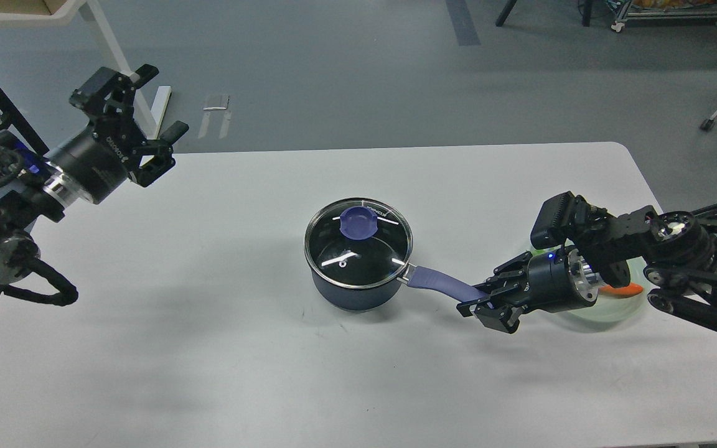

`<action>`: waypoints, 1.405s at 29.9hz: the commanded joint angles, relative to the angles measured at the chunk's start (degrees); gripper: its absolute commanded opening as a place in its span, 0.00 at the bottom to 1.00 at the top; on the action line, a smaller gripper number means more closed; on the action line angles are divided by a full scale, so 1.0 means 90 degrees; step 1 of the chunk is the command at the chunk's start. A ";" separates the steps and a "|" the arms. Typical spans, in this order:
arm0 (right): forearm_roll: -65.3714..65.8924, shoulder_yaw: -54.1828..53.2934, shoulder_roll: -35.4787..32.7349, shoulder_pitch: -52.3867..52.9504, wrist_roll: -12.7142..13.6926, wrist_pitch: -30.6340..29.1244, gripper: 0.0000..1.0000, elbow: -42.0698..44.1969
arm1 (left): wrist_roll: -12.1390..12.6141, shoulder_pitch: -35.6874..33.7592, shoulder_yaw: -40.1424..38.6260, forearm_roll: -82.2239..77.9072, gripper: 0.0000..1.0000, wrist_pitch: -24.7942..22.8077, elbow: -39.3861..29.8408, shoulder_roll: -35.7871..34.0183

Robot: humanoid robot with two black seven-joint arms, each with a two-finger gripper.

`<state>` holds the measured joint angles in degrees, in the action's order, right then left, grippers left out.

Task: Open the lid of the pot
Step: 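Reach the left gripper over the pot and grasp the purple lid knob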

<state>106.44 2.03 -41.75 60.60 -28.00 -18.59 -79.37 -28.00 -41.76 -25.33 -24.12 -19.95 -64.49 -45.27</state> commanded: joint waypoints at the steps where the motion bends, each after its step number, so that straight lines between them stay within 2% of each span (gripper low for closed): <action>1: 0.0000 -0.0001 0.0000 0.0014 0.0000 -0.0005 0.29 0.0010 | 0.0000 -0.0398 -0.0018 -0.2129 0.99 0.0010 -0.0129 0.0254; 5: 0.0010 -0.0001 -0.0009 0.0014 0.0000 -0.0015 0.29 0.0010 | 0.0000 -0.0750 0.0021 -0.4112 0.99 0.0078 -0.0450 0.0556; 10: 0.0000 -0.0001 -0.0009 0.0014 0.0000 -0.0015 0.29 0.0010 | 0.0000 -0.1267 0.0079 -0.7090 0.99 0.0488 -0.0832 0.1064; 15: 0.0000 -0.0001 -0.0009 0.0014 0.0000 -0.0015 0.29 0.0010 | 0.0000 -0.2088 0.1005 -0.9066 0.99 0.1209 -0.0686 0.1826; 19: 0.0000 -0.0001 0.0000 0.0005 0.0000 -0.0015 0.29 0.0000 | 0.0000 -0.2498 0.2186 -0.9409 0.99 0.2156 -0.0130 0.2285; 22: 0.0000 -0.0001 -0.0009 0.0005 0.0000 -0.0015 0.29 0.0010 | 0.0000 -0.2587 0.2618 -0.9566 0.99 0.2577 0.0378 0.2675; 31: 0.0000 -0.0001 -0.0009 0.0005 0.0000 -0.0015 0.29 0.0010 | 0.0000 -0.2479 0.2716 -0.9635 0.99 0.2656 0.1072 0.3145; 42: 0.0000 -0.0001 0.0000 0.0005 0.0000 -0.0015 0.29 0.0000 | 0.0000 -0.1981 0.2716 -0.9615 0.99 0.2637 0.1121 0.3126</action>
<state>106.43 2.02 -41.75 60.62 -27.99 -18.72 -79.37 -28.00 -60.25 -0.87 -110.67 3.83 -54.58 -17.11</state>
